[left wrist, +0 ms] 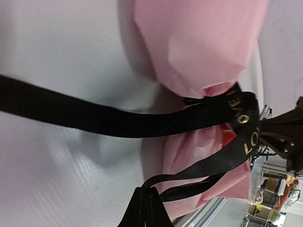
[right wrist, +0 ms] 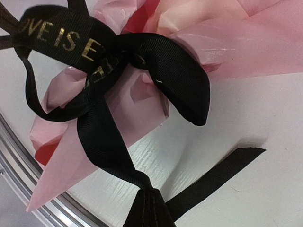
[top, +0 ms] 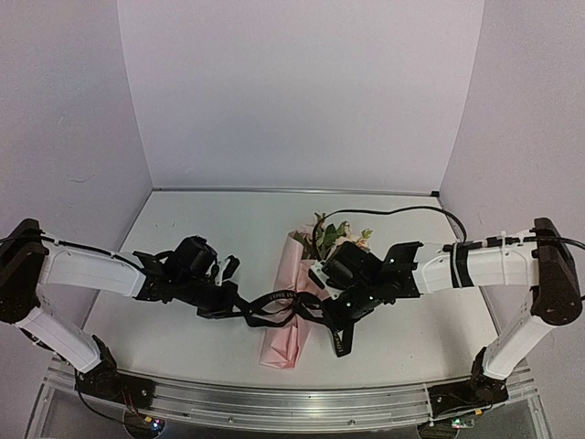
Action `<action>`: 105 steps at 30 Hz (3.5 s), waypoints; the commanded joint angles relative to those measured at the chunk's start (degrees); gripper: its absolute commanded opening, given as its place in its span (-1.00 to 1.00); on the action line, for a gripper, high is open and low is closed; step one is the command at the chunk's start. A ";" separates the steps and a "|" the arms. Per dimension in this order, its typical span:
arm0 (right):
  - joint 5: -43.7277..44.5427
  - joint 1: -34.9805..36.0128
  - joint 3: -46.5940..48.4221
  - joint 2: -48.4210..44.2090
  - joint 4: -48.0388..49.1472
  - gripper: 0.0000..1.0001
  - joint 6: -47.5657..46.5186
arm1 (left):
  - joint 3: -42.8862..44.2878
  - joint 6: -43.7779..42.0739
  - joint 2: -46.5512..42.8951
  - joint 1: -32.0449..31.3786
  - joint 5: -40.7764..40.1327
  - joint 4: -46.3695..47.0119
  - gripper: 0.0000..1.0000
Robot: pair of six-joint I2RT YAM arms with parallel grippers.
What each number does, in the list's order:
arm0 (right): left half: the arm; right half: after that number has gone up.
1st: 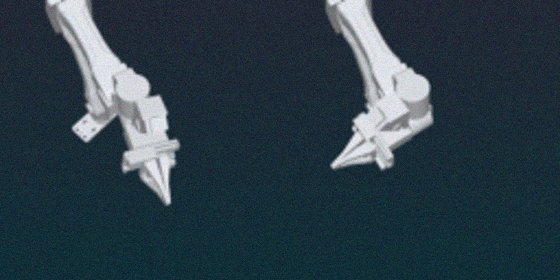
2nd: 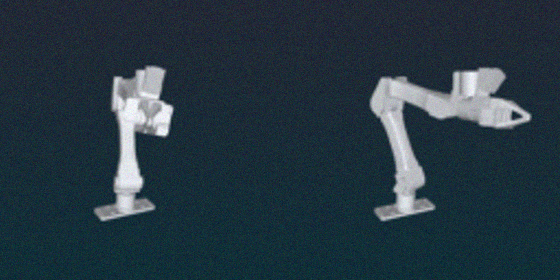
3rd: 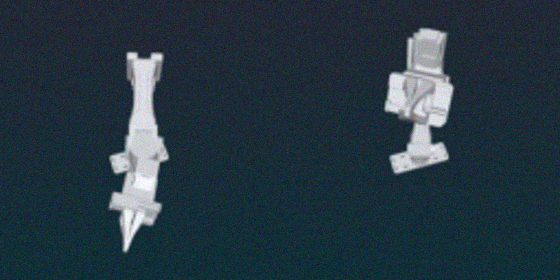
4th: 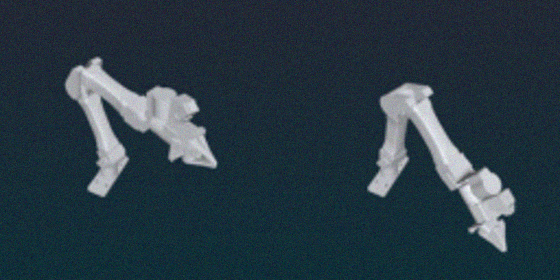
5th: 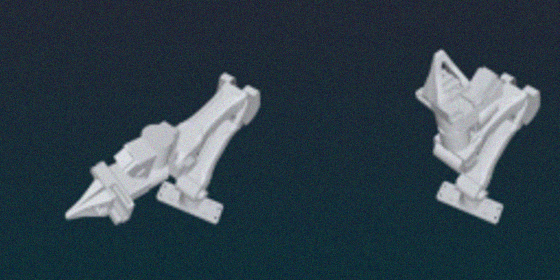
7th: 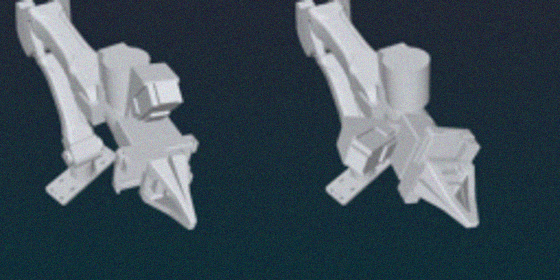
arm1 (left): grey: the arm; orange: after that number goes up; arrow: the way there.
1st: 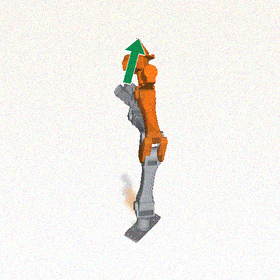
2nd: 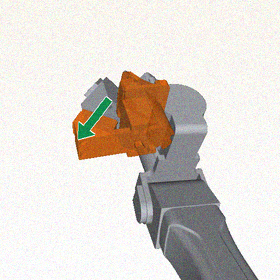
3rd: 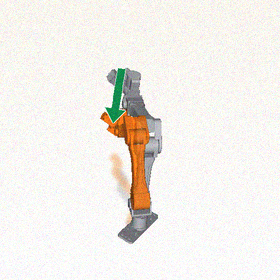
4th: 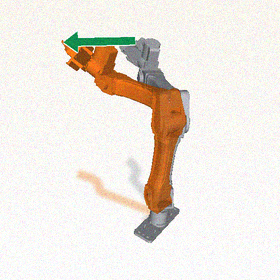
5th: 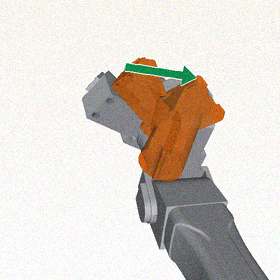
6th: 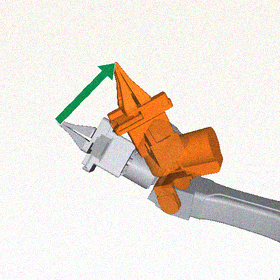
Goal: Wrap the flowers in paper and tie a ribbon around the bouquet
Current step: Tie the half-tied ribbon around the folded bouquet.
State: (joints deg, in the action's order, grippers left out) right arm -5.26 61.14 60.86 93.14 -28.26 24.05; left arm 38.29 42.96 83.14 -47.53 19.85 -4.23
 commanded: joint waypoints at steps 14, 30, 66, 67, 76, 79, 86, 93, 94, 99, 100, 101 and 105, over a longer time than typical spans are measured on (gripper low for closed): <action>5.39 -0.06 1.12 3.27 10.80 -1.00 7.88 | 4.22 0.51 -6.21 1.43 -17.32 -9.69 -0.17; 9.78 -0.12 -3.28 0.69 16.57 -1.00 14.32 | 32.12 -24.87 13.55 -1.17 4.58 -12.29 -0.05; 11.06 -0.23 -5.66 -0.56 19.00 -1.00 16.84 | 35.06 -26.39 20.59 -0.69 7.40 -13.28 -0.23; 11.15 -0.23 -6.06 -0.75 19.25 -1.00 17.08 | 35.66 -26.81 21.22 -0.91 7.06 -14.31 -0.25; 10.63 -0.23 -8.59 -1.30 22.28 -1.00 18.80 | 41.76 -30.35 26.14 -2.86 5.50 -19.51 -0.04; 10.83 -0.24 -9.05 -1.30 22.75 -1.00 18.92 | 43.62 -31.45 28.18 -3.09 4.73 -21.64 -0.03; 10.93 -0.21 -8.92 -1.13 23.27 -1.00 18.75 | 45.31 -33.19 30.45 -3.18 4.07 -23.71 -0.03; 10.85 -0.55 -8.55 -0.80 23.34 -1.00 18.63 | 45.15 -33.58 31.63 -3.48 4.60 -24.49 0.00; 10.80 -0.59 -8.48 -0.76 23.35 -1.00 18.60 | 45.06 -33.61 31.72 -3.52 4.51 -24.46 0.00; 10.50 -0.93 -7.97 -0.35 23.43 -1.00 18.59 | 45.21 -33.66 32.02 -3.60 4.76 -24.52 -0.06; 10.34 -1.06 -7.86 -0.23 23.45 -1.00 18.69 | 45.21 -33.64 31.91 -3.62 4.87 -24.43 -0.10; 10.17 -1.16 -7.77 -0.15 23.50 -1.00 18.75 | 45.23 -33.64 31.78 -3.63 5.11 -24.38 -0.14; 9.66 -1.43 -7.30 0.28 23.82 -1.00 18.78 | 45.54 -33.63 31.41 -3.62 7.22 -24.16 -0.46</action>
State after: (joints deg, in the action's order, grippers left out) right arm 4.00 60.20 51.94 93.84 -6.39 42.33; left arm 81.76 10.24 114.26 -50.70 25.02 -26.93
